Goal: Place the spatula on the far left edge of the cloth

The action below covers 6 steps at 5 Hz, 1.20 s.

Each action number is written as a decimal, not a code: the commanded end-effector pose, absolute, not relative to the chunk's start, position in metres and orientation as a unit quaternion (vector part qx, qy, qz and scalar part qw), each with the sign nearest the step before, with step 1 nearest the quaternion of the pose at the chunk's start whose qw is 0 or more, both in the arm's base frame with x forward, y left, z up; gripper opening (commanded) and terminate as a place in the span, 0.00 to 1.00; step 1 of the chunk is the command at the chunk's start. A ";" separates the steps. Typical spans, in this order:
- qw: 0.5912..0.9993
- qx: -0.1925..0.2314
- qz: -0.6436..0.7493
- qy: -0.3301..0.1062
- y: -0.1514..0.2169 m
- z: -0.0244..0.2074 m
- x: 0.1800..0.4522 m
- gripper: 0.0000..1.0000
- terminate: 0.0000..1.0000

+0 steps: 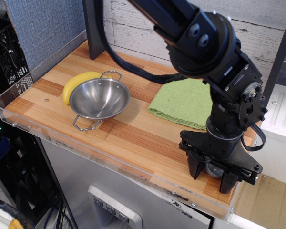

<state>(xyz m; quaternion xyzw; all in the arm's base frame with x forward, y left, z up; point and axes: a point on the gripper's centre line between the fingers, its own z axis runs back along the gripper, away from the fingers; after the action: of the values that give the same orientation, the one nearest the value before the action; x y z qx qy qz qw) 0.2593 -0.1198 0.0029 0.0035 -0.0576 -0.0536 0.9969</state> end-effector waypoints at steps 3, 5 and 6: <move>0.980 -0.135 -0.051 -0.134 -0.003 0.138 0.290 0.00 0.00; 0.993 -0.083 -0.062 -0.055 0.011 0.076 0.365 0.00 0.00; 0.993 -0.055 -0.092 -0.048 0.000 0.059 0.368 0.00 0.00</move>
<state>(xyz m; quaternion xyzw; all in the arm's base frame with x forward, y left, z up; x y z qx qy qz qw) 0.3631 -0.0046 0.0531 -0.0567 -0.0304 -0.0915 0.9937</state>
